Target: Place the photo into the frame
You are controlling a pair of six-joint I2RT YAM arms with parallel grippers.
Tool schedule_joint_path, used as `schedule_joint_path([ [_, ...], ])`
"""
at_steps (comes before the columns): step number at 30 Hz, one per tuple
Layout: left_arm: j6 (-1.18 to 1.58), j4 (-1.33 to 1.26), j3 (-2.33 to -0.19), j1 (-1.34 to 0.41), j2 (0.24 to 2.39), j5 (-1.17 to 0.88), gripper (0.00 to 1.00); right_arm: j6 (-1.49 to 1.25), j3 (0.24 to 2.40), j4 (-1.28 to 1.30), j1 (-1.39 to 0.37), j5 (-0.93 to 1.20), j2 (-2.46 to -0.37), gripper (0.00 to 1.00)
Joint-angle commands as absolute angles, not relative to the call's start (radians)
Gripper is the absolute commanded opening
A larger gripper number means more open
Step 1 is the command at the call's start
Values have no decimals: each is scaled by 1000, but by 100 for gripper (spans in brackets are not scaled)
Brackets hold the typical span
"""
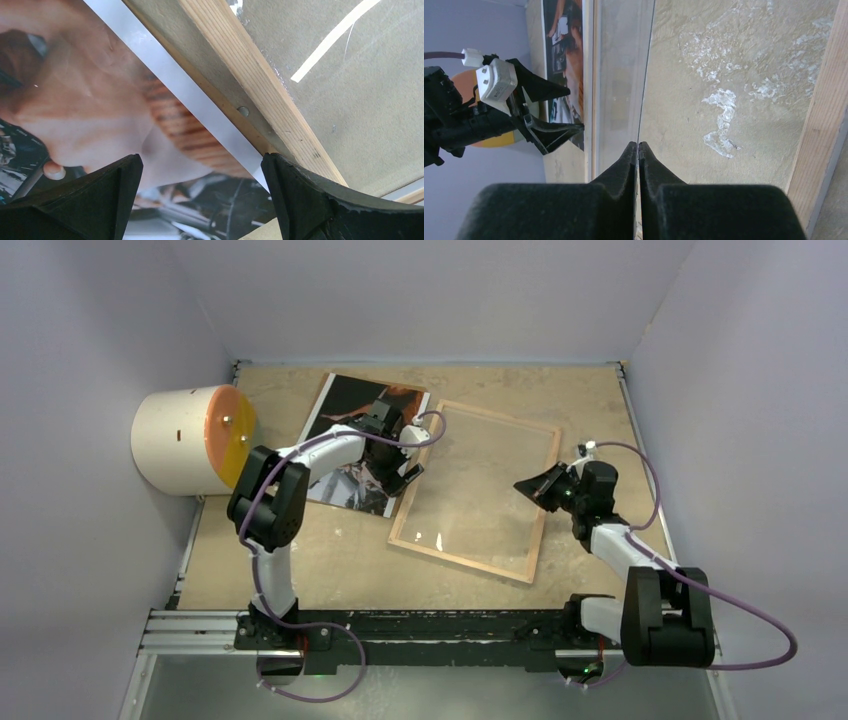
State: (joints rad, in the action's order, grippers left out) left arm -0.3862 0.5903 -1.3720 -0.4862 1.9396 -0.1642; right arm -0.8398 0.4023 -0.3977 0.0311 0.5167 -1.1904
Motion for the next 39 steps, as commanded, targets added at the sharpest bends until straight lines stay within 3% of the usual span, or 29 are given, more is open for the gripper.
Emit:
schedule_joint_path([
  [1,-409,569,-1364,-495,1942,-161,100,-814,412,-407,32,525,-1205,10],
  [3,-409,568,-1365,-495,1941,-155,100,-798,426,-385,32,521,-1209,23],
  [12,-415,576,-1365,-495,1931,-144,100,-769,443,-313,32,477,-1230,41],
  [14,-415,575,-1367,-495,1927,-140,100,-765,443,-296,32,462,-1240,34],
  [16,-416,577,-1368,-495,1924,-140,100,-763,440,-289,32,454,-1247,18],
  [18,-417,577,-1368,-495,1922,-140,100,-762,441,-283,32,449,-1253,9],
  [24,-417,575,-1364,-495,1923,-144,100,-745,456,-269,32,480,-1287,0],
  [39,-419,568,-1366,-495,1935,-148,100,-698,502,-203,32,600,-1301,0],
])
